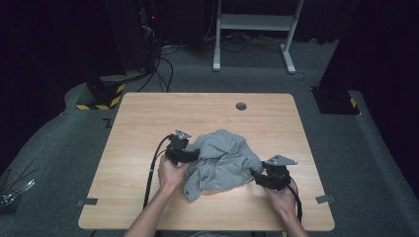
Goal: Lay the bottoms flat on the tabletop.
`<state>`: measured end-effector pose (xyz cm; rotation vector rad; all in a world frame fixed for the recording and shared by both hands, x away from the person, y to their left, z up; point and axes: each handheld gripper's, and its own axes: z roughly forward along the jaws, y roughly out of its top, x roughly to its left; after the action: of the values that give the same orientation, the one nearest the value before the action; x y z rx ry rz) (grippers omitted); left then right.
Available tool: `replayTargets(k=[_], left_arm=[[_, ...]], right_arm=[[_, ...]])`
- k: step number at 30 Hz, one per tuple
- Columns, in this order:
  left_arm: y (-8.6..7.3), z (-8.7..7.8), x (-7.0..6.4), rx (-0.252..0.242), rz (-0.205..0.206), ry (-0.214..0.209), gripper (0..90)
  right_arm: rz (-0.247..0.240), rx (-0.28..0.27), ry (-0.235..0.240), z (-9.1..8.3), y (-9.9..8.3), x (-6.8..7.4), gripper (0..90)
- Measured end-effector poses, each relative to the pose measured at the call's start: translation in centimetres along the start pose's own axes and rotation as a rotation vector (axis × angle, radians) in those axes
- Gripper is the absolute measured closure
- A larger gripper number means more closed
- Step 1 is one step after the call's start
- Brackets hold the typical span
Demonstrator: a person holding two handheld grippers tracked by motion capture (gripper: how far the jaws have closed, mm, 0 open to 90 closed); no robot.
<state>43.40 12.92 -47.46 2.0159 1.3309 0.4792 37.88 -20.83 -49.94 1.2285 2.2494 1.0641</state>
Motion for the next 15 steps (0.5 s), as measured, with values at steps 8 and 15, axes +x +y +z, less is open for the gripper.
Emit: replayTargets(k=[8, 15], left_arm=[[-0.3, 1.5, 0.1, 0.05, 0.011, -0.03, 59.2], [-0.7, 1.3, 0.1, 0.065, 0.069, -0.015, 85.1]], right_arm=[[-0.039, 0.071, -0.033, 1.5, -0.2, 0.4, 56.0], [-0.105, 0.087, -0.018, 1.7, 0.0, 0.6, 84.7]])
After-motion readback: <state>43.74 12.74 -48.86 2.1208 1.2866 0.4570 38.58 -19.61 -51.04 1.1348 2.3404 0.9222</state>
